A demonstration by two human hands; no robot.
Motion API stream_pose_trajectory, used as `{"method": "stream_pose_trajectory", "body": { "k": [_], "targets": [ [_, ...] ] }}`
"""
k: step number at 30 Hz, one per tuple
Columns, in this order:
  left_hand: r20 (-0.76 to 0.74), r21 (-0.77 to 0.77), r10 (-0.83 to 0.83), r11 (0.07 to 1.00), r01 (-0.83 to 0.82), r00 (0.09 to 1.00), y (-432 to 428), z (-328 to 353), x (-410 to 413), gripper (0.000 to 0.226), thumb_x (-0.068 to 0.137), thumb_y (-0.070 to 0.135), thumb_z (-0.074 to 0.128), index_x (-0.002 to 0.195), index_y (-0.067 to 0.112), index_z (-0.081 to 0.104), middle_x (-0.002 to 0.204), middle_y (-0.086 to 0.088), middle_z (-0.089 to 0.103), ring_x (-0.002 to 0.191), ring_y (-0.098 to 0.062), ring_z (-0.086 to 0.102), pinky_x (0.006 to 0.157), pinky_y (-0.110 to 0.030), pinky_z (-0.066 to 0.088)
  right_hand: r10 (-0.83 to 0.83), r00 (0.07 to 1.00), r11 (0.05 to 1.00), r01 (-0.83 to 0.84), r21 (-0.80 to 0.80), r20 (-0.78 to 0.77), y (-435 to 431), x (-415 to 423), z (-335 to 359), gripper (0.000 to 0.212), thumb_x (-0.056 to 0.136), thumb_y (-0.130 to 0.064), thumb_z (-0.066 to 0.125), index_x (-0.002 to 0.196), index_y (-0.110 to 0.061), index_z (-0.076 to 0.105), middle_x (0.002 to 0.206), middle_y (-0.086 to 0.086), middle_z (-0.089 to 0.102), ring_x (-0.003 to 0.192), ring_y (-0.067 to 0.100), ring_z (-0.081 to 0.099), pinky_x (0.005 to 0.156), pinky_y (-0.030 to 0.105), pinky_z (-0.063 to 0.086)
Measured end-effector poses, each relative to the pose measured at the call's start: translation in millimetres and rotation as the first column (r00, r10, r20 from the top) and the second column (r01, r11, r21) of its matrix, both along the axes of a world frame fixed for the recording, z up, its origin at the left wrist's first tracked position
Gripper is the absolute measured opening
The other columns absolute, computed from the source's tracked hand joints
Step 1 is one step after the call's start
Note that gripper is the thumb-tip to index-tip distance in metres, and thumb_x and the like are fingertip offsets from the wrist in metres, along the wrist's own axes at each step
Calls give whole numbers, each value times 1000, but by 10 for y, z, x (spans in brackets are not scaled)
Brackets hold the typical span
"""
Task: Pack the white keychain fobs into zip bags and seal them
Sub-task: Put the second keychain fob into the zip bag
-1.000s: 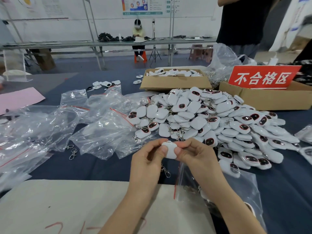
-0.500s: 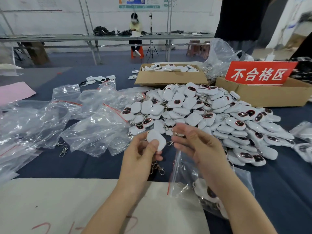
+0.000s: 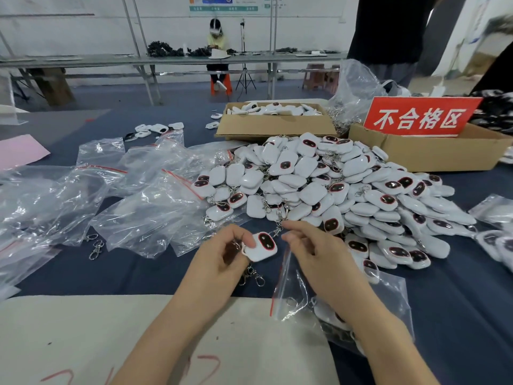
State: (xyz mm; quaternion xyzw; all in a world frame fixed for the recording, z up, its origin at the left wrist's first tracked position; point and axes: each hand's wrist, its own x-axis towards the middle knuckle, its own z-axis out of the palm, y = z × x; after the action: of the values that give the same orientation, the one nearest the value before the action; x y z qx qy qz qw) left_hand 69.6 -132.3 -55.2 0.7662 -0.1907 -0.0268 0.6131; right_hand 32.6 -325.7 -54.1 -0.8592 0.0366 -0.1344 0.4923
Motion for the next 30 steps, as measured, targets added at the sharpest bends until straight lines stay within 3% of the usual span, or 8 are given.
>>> {"method": "stream_pose_trajectory", "body": {
  "k": [3,5,9,14,18,23,26,30],
  "targets": [
    [102,251,-36,968,10,994,34,-21,-2,32,96,7,61,89,39,61,66,6,55,56,-4,38,55,-16,33,-12,1000,998,11,-57,-9,-14,6,-35,26,101,-30,54,121,-44,62,87,-23,68,77,0,62,67,13,49],
    [138,315,-60,949,14,989,21,-4,-27,37,94,6,61,87,42,60,69,22,57,54,-3,41,55,-11,35,-13,999,998,11,-68,-31,-41,16,-39,27,102,-30,53,124,-42,61,90,-24,67,84,-8,60,71,4,44],
    [141,349,-110,935,54,984,5,2,-57,39,93,3,62,88,42,61,80,22,60,62,-3,47,59,-12,38,30,997,994,-38,-98,-74,-70,32,-38,33,103,-24,52,132,-37,56,96,-22,64,93,-11,54,76,0,40],
    [102,272,-109,959,78,989,4,0,-55,31,94,7,63,94,37,66,76,7,62,57,-6,43,53,-14,36,70,996,998,-70,4,-54,-80,44,-12,39,101,-17,56,127,-46,52,92,-18,65,90,-7,57,75,2,43],
    [79,181,-67,982,52,995,16,22,-48,27,93,8,64,99,34,67,82,2,68,69,-22,56,58,-18,41,60,998,995,-59,80,-5,-102,56,27,38,99,-20,60,121,-50,52,93,-26,65,88,-8,60,73,1,41],
    [92,304,-125,948,91,988,-20,13,-95,35,92,5,62,93,39,66,80,7,64,69,-25,53,61,-31,44,54,998,980,-55,193,13,-77,77,45,32,96,-19,64,121,-39,62,89,-19,70,71,-1,62,66,4,44],
    [109,313,-149,943,108,983,-68,41,-156,37,91,8,63,95,44,66,87,11,64,69,-16,57,69,-30,48,60,998,976,-63,211,21,-56,87,70,31,95,-19,65,116,-41,63,88,-19,71,78,-5,64,71,4,44],
    [80,186,-199,966,182,977,-141,93,-261,32,95,22,63,118,42,59,106,18,68,84,-7,66,77,-18,52,19,999,966,-31,258,51,-84,97,107,30,93,-20,69,110,-43,67,83,-16,72,74,-4,63,69,6,44]
  ]
}}
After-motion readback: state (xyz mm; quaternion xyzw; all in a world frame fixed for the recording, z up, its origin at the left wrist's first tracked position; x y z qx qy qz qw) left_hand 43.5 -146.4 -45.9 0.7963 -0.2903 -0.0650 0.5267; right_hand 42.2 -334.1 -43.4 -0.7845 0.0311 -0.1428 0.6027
